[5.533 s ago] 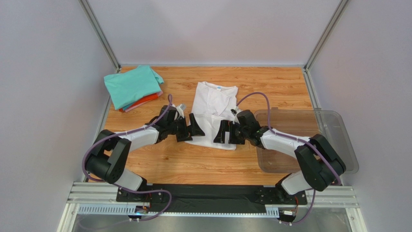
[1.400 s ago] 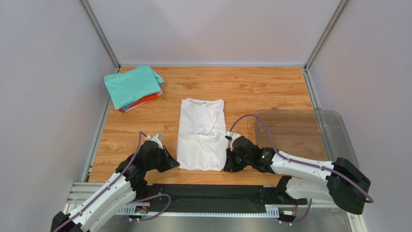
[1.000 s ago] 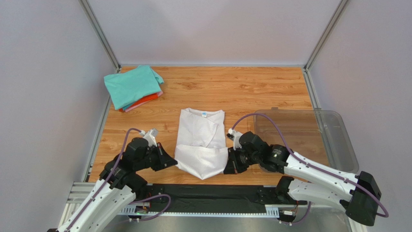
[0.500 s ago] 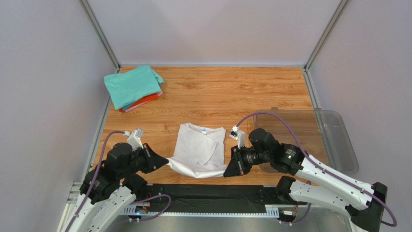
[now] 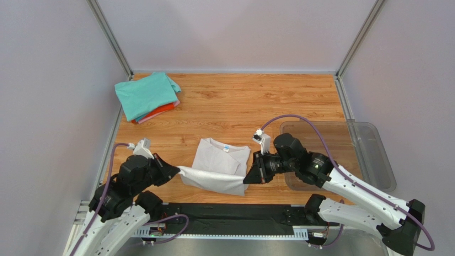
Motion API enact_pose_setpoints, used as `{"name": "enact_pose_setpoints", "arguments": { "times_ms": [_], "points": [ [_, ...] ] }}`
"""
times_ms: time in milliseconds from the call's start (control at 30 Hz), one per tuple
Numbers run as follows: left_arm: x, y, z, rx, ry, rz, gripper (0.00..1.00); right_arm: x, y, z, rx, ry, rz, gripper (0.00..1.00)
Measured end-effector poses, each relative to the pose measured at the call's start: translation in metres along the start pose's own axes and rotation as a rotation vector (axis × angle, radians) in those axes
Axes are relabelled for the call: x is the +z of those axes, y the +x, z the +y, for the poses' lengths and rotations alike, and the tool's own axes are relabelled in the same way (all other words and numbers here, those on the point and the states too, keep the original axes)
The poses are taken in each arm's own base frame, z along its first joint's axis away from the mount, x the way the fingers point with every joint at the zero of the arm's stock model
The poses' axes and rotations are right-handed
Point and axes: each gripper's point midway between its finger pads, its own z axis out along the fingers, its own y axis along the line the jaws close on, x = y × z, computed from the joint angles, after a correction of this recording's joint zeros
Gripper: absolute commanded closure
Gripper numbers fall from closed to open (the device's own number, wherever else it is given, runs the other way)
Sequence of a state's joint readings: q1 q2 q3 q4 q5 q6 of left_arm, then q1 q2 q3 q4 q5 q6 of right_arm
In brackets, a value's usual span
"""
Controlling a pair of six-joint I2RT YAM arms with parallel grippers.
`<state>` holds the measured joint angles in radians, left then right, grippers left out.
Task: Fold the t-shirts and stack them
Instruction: Fold the tshirt
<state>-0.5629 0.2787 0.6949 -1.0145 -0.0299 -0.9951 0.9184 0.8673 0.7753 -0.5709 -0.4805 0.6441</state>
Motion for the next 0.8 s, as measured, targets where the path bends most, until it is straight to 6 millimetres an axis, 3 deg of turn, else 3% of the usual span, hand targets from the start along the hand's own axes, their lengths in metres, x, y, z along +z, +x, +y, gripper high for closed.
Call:
{"name": "enact_pose_setpoints", "arguments": {
  "times_ms": [367, 567, 800],
  "points": [
    [0.045, -0.026, 0.008, 0.011, -0.201, -0.042, 1.00, 0.000, -0.058, -0.050, 0.043, 0.123, -0.174, 1.00],
    [0.061, -0.048, 0.001, 0.019, -0.250, -0.106, 1.00, 0.010, -0.077, -0.079, 0.072, 0.180, -0.196, 1.00],
    [0.087, -0.066, -0.001, 0.040, -0.318, -0.144, 1.00, 0.025, -0.095, -0.129, 0.150, 0.303, -0.212, 1.00]
  ]
}}
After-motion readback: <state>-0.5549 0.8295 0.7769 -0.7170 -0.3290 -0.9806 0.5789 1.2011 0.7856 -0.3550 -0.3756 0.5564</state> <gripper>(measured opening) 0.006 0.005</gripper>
